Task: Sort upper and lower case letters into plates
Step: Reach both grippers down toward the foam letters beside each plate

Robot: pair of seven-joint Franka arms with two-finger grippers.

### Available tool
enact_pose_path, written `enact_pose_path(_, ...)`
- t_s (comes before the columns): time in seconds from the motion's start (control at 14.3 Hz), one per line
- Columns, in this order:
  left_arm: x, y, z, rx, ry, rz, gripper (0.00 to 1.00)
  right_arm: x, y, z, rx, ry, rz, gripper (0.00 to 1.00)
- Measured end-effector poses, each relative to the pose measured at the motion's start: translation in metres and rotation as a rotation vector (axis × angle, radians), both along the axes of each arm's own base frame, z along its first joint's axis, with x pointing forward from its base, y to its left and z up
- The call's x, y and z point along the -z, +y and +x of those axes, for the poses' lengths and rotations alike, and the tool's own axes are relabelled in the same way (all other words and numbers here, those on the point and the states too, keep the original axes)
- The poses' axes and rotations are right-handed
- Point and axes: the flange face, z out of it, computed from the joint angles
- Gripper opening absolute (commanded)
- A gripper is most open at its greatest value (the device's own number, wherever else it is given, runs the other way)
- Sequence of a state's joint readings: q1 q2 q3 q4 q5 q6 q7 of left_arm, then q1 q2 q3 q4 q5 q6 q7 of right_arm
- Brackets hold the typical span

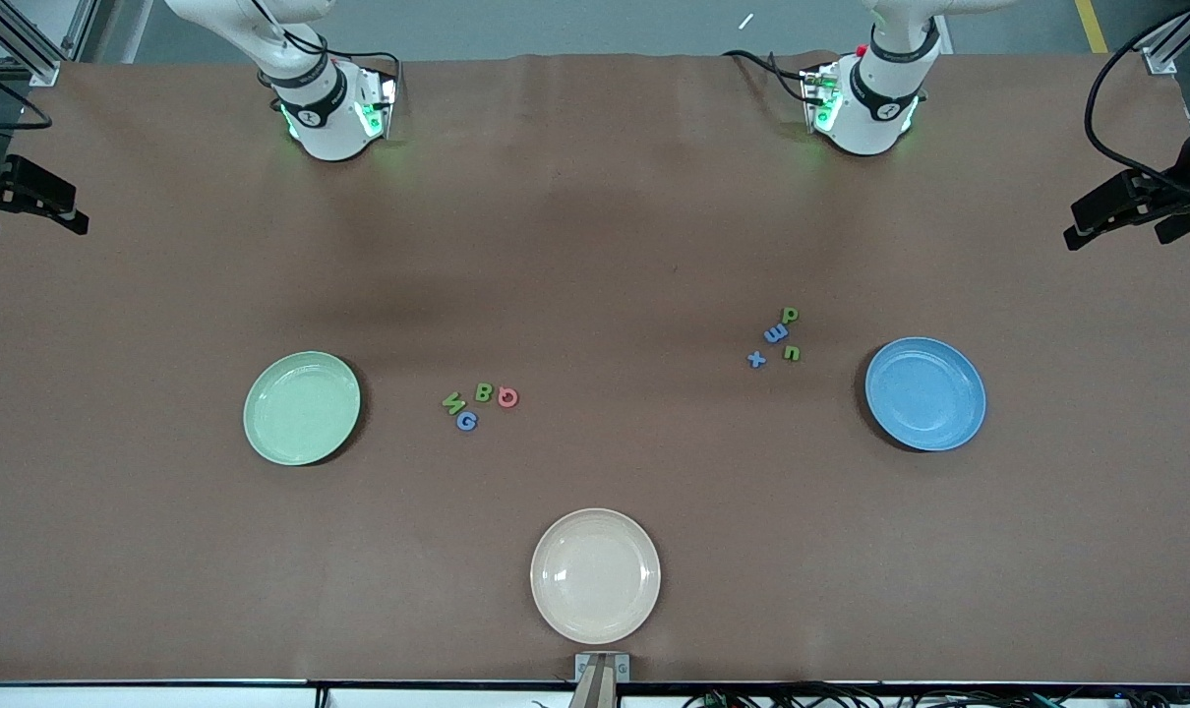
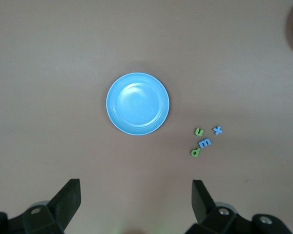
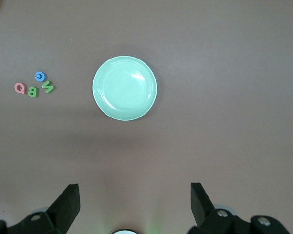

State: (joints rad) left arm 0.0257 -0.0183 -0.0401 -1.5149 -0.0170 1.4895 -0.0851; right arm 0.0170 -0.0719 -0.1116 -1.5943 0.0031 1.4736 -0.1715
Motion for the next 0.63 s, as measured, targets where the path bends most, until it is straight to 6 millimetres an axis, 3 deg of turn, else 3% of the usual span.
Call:
enact_pose_path(0.42,-0.002,0.000,0.001,0.000,-0.009,0.000,1.00,0.001,0.000,-0.001,0.002,0.013,0.001,1.00)
enact_pose_path(0.63,-0.005,-0.012,0.006,0.023,-0.059,-0.001,1.00,0.002,0.001,-0.001,0.002,0.015,0.002,1.00)
